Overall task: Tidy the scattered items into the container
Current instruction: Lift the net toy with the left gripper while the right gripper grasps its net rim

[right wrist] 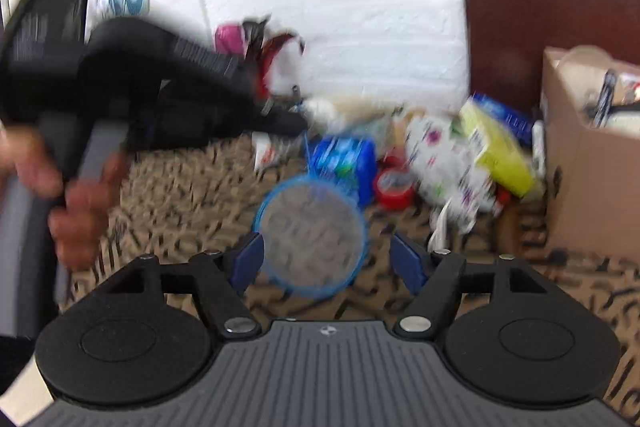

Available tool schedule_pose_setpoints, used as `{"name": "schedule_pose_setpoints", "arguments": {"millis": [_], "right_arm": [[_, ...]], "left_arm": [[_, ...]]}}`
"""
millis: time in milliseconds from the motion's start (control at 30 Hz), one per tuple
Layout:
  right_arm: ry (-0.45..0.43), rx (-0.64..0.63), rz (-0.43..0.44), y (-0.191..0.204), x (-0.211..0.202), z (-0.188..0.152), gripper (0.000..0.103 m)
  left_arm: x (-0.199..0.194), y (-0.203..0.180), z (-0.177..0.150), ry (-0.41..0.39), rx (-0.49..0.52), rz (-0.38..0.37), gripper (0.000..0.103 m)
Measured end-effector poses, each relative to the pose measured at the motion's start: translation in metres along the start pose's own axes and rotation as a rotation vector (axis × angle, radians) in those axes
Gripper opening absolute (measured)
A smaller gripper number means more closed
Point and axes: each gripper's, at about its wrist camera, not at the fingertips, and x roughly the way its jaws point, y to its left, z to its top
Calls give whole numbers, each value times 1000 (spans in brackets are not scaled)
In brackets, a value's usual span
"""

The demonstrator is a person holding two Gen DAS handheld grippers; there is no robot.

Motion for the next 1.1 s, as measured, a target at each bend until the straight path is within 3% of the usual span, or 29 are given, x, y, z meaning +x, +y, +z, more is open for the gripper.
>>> {"name": "schedule_pose_setpoints", "arguments": {"millis": [67, 100, 133, 167, 233, 267, 500, 700, 800, 900, 933, 967, 1100], "right_arm": [[26, -37, -13, 10, 15, -8, 68], [46, -57, -27, 15, 24, -11, 67], [61, -68, -37, 18, 31, -13, 64], [67, -66, -40, 19, 36, -14, 64], [69, -38, -31, 17, 40, -14, 64], [72, -24, -30, 15, 41, -14, 64], [102, -1, -46, 11, 47, -17, 65], [117, -101, -17, 36, 55, -20, 67], [103, -168, -53, 46, 64, -20, 67], [81, -201, -102, 49, 70, -17, 65], [72, -216, -125, 49, 71, -17, 59], [65, -223, -139, 48, 72, -16, 51], [54, -240, -138, 48, 69, -14, 37]], "left_arm": [[-1, 3, -3, 1, 5, 17, 0], [-1, 7, -3, 1, 1, 25, 8], [-2, 13, -3, 0, -9, 36, 26], [-2, 21, -3, -9, -30, 59, 29], [-1, 39, -2, -24, -78, 106, 52], [2, 49, 0, -18, -100, 119, 55], [37, 109, -3, 87, -274, 171, 60], [50, 116, -1, 68, -289, 148, 66], [61, 113, 7, 73, -273, 142, 62], [69, 114, 11, 93, -261, 143, 28], [71, 116, 11, 99, -274, 134, 10], [72, 119, 11, 98, -287, 127, 10], [68, 119, 9, 80, -301, 111, 10]]}}
